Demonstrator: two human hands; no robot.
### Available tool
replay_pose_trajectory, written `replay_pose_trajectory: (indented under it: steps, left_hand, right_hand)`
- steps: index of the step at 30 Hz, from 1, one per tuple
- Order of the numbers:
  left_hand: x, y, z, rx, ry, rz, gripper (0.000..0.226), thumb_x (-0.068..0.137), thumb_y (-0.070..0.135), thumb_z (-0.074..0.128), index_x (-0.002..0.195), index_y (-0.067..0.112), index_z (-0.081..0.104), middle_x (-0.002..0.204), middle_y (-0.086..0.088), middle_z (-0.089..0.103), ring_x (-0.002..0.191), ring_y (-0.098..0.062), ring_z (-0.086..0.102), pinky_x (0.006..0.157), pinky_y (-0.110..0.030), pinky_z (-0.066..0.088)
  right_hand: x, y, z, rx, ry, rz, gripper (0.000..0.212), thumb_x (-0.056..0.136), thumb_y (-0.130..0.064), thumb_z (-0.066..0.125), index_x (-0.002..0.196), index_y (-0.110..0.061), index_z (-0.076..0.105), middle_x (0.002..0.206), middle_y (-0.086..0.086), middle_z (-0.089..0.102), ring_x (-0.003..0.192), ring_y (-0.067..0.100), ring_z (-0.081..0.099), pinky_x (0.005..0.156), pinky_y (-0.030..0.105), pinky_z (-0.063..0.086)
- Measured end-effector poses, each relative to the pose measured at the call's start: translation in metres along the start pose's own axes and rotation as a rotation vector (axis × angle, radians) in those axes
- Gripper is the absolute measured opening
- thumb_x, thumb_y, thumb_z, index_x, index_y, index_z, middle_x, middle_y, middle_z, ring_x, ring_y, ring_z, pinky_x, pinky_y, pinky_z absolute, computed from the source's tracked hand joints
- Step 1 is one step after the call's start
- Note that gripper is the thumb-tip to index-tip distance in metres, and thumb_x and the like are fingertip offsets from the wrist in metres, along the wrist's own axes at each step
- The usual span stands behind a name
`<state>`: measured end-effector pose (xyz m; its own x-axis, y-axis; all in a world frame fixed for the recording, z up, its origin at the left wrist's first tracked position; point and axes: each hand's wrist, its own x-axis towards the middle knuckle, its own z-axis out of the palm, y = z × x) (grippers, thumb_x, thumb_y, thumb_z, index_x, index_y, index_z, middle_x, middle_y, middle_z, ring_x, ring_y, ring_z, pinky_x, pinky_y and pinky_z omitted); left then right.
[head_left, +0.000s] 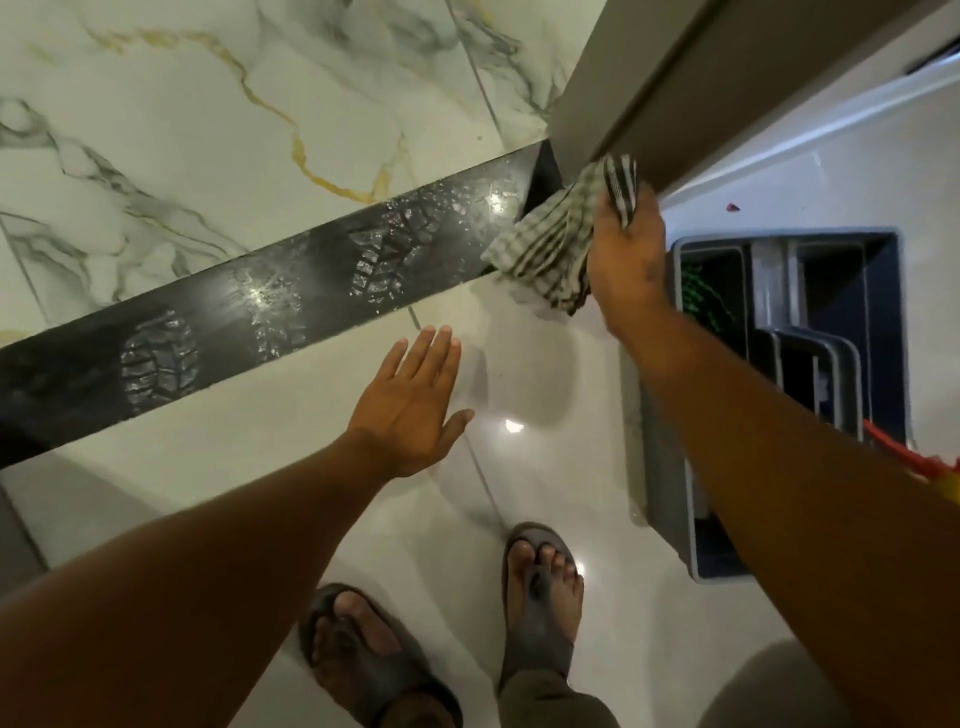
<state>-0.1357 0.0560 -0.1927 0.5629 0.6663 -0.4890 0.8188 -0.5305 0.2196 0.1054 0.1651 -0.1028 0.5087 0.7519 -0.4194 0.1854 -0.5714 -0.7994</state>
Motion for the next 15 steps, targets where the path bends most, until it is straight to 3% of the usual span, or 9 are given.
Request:
replay_pose_trajectory:
  steps: [3,5,6,8,9,11,13,15]
  left_hand:
    - [0.006,-0.017,0.02,-0.02,-0.012,-0.028,0.088,0.104,0.066,0.012,0.166,0.008,-0.006,0.178,-0.015,-0.005,0.164,-0.031,-0.006,0.131,-0.046,-0.006]
    - [0.009,-0.024,0.031,-0.039,0.006,-0.051,0.089,0.103,0.067,0.011,0.167,0.007,-0.003,0.177,-0.016,-0.003,0.164,-0.032,-0.005,0.133,-0.047,-0.003]
    - [0.009,-0.027,0.036,-0.044,0.017,-0.06,0.089,0.102,0.067,0.01,0.167,0.006,-0.001,0.177,-0.016,-0.002,0.164,-0.032,-0.004,0.133,-0.048,0.0]
    - [0.009,-0.032,0.045,-0.048,0.056,-0.057,0.091,0.101,0.069,0.01,0.167,0.006,0.003,0.177,-0.017,0.001,0.164,-0.032,-0.001,0.134,-0.05,0.004]
    - [0.008,-0.033,0.049,-0.048,0.087,-0.047,0.091,0.101,0.069,0.012,0.167,0.006,0.004,0.177,-0.016,0.002,0.164,-0.032,0.0,0.133,-0.051,0.005]
    - [0.009,-0.036,0.058,-0.04,0.13,-0.026,0.091,0.102,0.071,0.014,0.166,0.008,0.0,0.177,-0.015,0.0,0.164,-0.03,-0.003,0.133,-0.052,0.002]
    - [0.011,-0.038,0.07,-0.033,0.173,-0.021,0.093,0.101,0.073,0.017,0.166,0.01,-0.005,0.177,-0.013,-0.004,0.164,-0.028,-0.009,0.133,-0.05,-0.006]
    - [0.012,-0.038,0.082,-0.015,0.247,-0.027,0.095,0.1,0.074,0.021,0.168,0.01,-0.001,0.177,-0.012,-0.004,0.164,-0.027,-0.009,0.132,-0.048,-0.009]
  right_hand:
    - [0.018,-0.004,0.008,-0.163,-0.054,-0.246,0.052,0.109,-0.024,0.048,0.159,-0.019,0.033,0.138,-0.003,0.055,0.115,-0.001,0.055,0.098,0.013,0.05]
    - [0.024,0.001,0.018,-0.283,-0.13,-0.444,0.061,0.105,-0.012,0.051,0.161,-0.017,0.027,0.145,0.001,0.054,0.118,0.002,0.056,0.092,0.006,0.05]
    - [0.025,0.005,0.027,-0.346,-0.197,-0.519,0.067,0.102,-0.007,0.051,0.162,-0.015,0.023,0.152,0.007,0.05,0.125,0.01,0.056,0.099,0.012,0.052]
    - [0.028,0.022,0.05,-0.499,-0.382,-0.599,0.073,0.102,-0.009,0.054,0.164,-0.012,0.017,0.163,0.017,0.035,0.142,0.028,0.047,0.111,0.039,0.051]
    - [0.027,0.035,0.059,-0.621,-0.475,-0.597,0.074,0.103,-0.02,0.058,0.164,-0.011,0.016,0.167,0.018,0.027,0.15,0.032,0.037,0.118,0.048,0.042]
    - [0.029,0.061,0.074,-0.893,-0.583,-0.534,0.085,0.102,-0.053,0.056,0.164,-0.011,0.017,0.172,0.018,0.013,0.158,0.033,0.016,0.128,0.053,0.021]
    - [0.035,0.075,0.086,-0.938,-0.502,-0.533,0.089,0.1,-0.067,0.046,0.163,-0.011,0.019,0.172,0.018,0.008,0.16,0.033,0.007,0.13,0.053,0.011]
    - [0.047,0.08,0.099,-0.896,-0.315,-0.563,0.085,0.102,-0.068,0.035,0.163,-0.01,0.018,0.172,0.021,0.007,0.159,0.036,0.005,0.13,0.054,0.008]
